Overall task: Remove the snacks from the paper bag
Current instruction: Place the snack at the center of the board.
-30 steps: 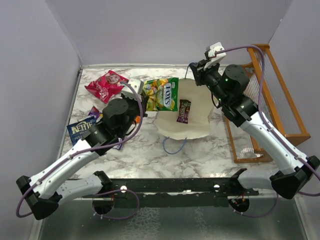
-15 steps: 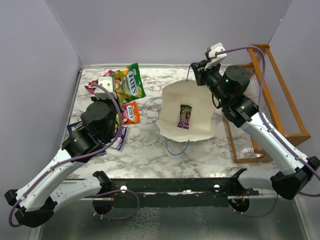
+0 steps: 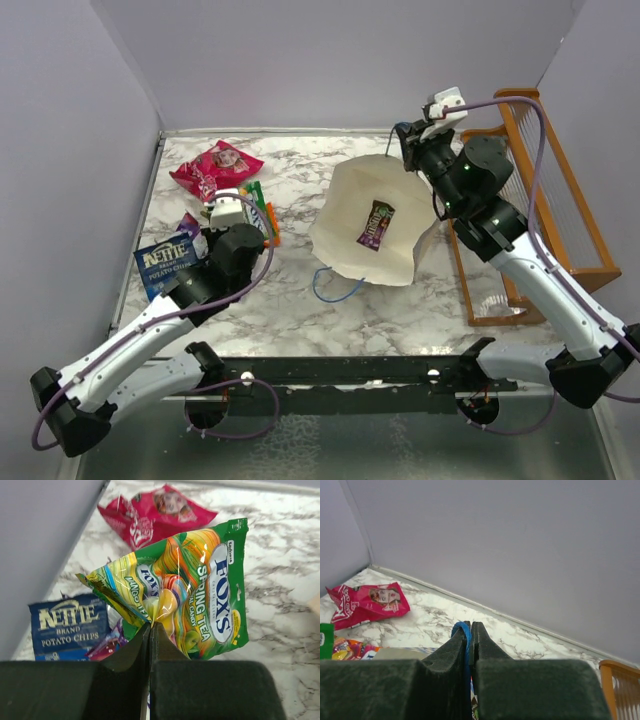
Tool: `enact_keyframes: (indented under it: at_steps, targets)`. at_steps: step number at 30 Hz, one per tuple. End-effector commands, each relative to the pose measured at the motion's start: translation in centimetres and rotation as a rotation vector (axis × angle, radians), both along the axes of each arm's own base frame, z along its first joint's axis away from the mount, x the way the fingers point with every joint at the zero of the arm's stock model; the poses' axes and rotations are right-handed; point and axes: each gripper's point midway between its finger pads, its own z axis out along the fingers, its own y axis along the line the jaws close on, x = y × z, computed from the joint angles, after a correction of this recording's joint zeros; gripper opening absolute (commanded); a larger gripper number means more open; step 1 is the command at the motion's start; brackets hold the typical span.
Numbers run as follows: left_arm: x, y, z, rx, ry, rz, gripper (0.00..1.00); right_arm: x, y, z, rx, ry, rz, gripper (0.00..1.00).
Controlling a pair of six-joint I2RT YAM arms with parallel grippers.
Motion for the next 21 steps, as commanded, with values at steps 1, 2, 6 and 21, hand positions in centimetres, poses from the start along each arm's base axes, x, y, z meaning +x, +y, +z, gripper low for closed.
enact_keyframes:
  at_steps: [1, 2, 6, 21]
  targets:
    - [1.2, -0.3, -4.5, -0.207, 0.024, 0.053, 0.00, -1.8, -0.7, 3.5, 0.061, -0.105, 0.030, 0.02]
    - [1.8, 0.2, -5.7, -0.224, 0.049, 0.068, 0.00, -2.0, -0.6, 3.6, 0.063, -0.107, 0.038, 0.02]
    - [4.7, 1.1, -8.4, -0.301, 0.132, 0.068, 0.00, -2.2, -0.3, 3.4, 0.062, -0.095, 0.059, 0.02]
    - [9.4, 4.8, -10.9, -0.392, 0.311, 0.121, 0.43, -2.2, -0.2, 3.8, -0.008, -0.139, 0.065, 0.02]
